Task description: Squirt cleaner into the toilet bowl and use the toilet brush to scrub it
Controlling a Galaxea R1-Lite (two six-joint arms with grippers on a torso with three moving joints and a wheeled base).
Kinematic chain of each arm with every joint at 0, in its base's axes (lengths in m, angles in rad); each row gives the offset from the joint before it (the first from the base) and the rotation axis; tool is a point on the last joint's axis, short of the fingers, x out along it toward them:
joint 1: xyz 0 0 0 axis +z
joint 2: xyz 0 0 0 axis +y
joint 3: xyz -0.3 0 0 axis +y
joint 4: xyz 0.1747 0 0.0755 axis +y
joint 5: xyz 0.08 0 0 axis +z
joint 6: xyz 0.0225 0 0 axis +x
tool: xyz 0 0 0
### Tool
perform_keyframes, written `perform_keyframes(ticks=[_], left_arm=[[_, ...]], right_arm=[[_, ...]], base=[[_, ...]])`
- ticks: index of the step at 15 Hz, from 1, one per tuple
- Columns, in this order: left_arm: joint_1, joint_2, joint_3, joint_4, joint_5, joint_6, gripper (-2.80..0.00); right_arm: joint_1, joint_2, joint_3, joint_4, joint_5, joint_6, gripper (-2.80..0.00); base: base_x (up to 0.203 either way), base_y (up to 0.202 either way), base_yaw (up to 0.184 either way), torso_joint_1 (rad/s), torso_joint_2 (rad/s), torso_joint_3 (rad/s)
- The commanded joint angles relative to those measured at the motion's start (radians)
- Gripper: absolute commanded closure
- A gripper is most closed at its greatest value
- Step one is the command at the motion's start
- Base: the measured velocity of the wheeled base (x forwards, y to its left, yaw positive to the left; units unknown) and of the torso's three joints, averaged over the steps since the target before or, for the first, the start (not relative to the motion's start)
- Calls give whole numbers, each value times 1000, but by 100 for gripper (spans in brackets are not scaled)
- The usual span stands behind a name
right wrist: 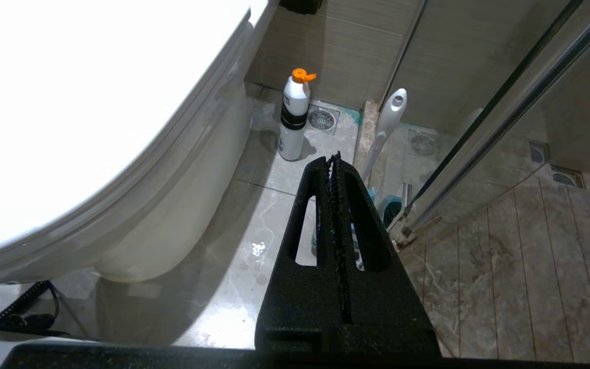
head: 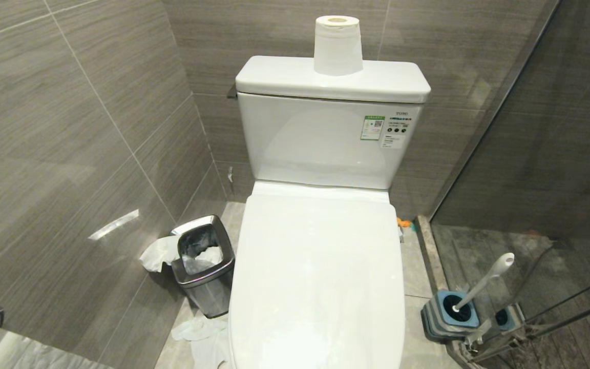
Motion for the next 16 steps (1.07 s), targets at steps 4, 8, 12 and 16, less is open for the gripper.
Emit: perform_keyframes(ticks=[4,8,12,16], left_arm=[[0,-1,3,-1,49,-174,0],[0,-1,3,-1,51,-197,0],[0,-1,3,-1,54,-201,0],[0,-1,3,-1,59,-203,0]], right_arm=[[0,1,-1,1,-8,91,0],[0,1,-1,1,-13,93,0],[0,1,0,1,-24,95,0],[0,1,-1,1,-25,96,0]], base=[[0,0,0,0,0,0],[0,0,0,0,0,0],[0,0,0,0,0,0],[0,0,0,0,0,0]])
